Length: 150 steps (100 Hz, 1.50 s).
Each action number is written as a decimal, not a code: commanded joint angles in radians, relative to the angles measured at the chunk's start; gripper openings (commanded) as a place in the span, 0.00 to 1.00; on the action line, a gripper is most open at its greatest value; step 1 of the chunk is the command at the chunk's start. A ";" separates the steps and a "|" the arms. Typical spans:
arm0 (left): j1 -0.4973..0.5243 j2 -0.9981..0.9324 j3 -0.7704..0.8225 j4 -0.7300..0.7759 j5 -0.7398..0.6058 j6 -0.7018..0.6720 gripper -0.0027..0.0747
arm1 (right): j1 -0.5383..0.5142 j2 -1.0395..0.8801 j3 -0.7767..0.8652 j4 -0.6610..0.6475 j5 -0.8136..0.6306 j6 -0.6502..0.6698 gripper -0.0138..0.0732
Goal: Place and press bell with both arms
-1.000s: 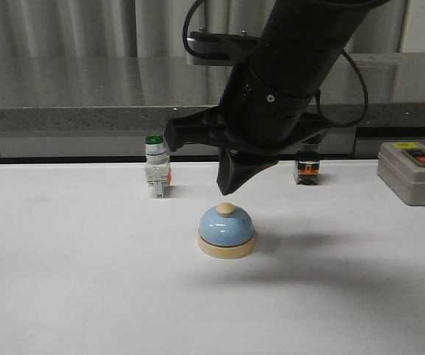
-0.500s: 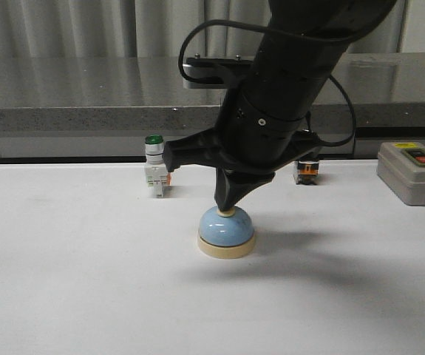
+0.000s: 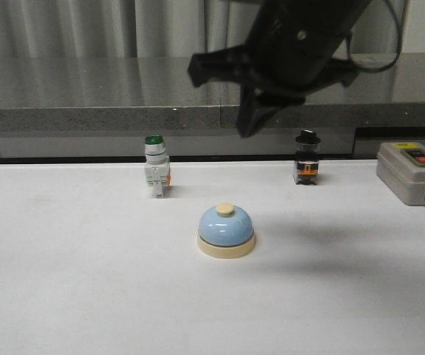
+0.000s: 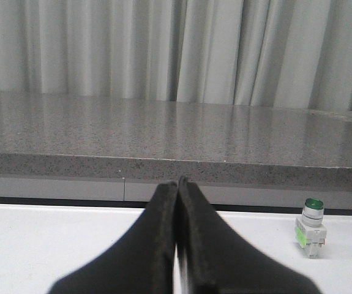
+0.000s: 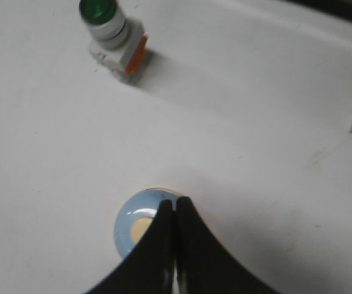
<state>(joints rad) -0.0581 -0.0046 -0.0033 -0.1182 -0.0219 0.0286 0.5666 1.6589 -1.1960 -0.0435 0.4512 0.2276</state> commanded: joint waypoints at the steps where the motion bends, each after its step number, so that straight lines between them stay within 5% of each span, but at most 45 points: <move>1: 0.001 -0.031 0.056 -0.010 -0.075 -0.007 0.01 | -0.045 -0.102 -0.023 -0.049 -0.008 -0.006 0.08; 33: 0.001 -0.031 0.056 -0.010 -0.075 -0.007 0.01 | -0.200 -0.332 0.035 -0.124 0.048 -0.006 0.08; 71: 0.001 -0.031 0.056 -0.010 -0.075 -0.007 0.01 | -0.373 -0.697 0.326 -0.134 0.048 -0.006 0.08; 123: 0.001 -0.031 0.056 -0.010 -0.075 -0.007 0.01 | -0.386 -1.242 0.631 -0.134 0.067 -0.006 0.08; 150: 0.001 -0.031 0.056 -0.010 -0.075 -0.007 0.01 | -0.386 -1.312 0.635 -0.134 0.085 -0.006 0.08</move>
<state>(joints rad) -0.0581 -0.0046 -0.0033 -0.1182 -0.0219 0.0286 0.1897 0.3408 -0.5390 -0.1590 0.6013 0.2276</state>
